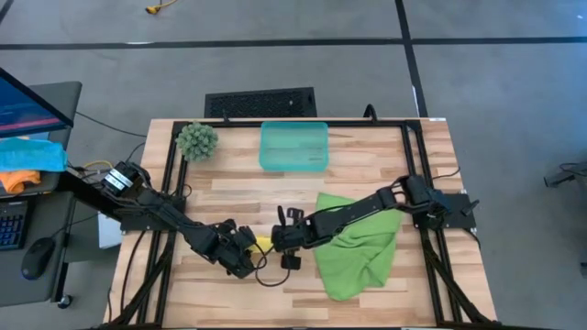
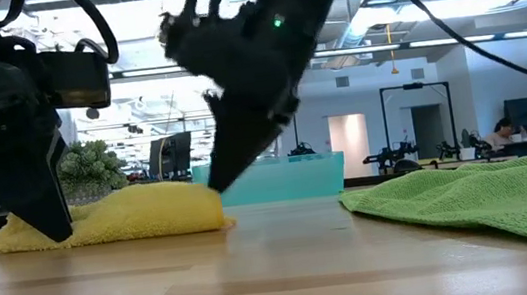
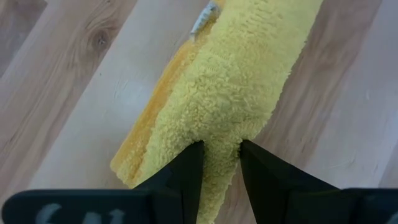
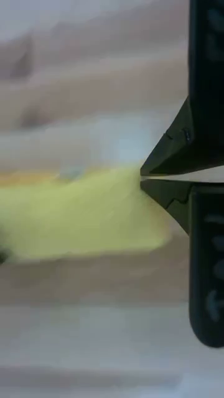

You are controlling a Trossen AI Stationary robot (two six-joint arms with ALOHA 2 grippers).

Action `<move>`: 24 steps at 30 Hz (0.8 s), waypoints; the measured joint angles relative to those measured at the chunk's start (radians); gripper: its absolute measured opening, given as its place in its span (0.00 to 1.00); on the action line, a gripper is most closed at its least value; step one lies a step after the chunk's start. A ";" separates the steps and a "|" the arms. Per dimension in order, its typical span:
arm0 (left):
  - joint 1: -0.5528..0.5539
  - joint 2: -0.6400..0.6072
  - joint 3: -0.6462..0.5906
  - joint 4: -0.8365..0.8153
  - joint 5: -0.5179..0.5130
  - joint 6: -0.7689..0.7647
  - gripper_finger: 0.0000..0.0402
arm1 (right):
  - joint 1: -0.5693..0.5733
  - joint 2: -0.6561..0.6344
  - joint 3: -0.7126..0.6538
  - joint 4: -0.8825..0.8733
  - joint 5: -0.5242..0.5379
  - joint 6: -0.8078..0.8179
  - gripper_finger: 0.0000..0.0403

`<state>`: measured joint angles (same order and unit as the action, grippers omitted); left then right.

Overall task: Roll microfiber towels into tight, uniform cylinder then place into a basket
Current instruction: Roll the yellow microfiber cloth, then put the yellow microfiber cloth into the green bin

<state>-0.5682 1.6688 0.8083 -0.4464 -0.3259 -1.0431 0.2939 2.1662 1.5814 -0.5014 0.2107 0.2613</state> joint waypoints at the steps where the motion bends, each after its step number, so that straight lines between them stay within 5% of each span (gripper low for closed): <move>1: 0.000 0.000 -0.001 0.002 0.000 0.002 0.26 | 0.001 -0.015 -0.001 -0.045 0.025 -0.001 0.10; 14: 0.001 0.001 -0.002 0.015 0.014 0.003 0.26 | 0.061 -0.159 -0.048 -0.397 0.241 -0.025 0.06; 19: 0.001 0.001 -0.002 0.016 0.027 0.003 0.26 | 0.084 -0.302 -0.261 -0.321 0.240 0.064 0.05; 24: 0.001 0.001 -0.002 0.017 0.030 0.003 0.26 | 0.104 -0.464 -0.497 0.016 0.234 0.162 0.06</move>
<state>-0.5671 1.6698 0.8062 -0.4295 -0.2962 -1.0401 0.3980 1.7026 1.0842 -0.4858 0.4447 0.4229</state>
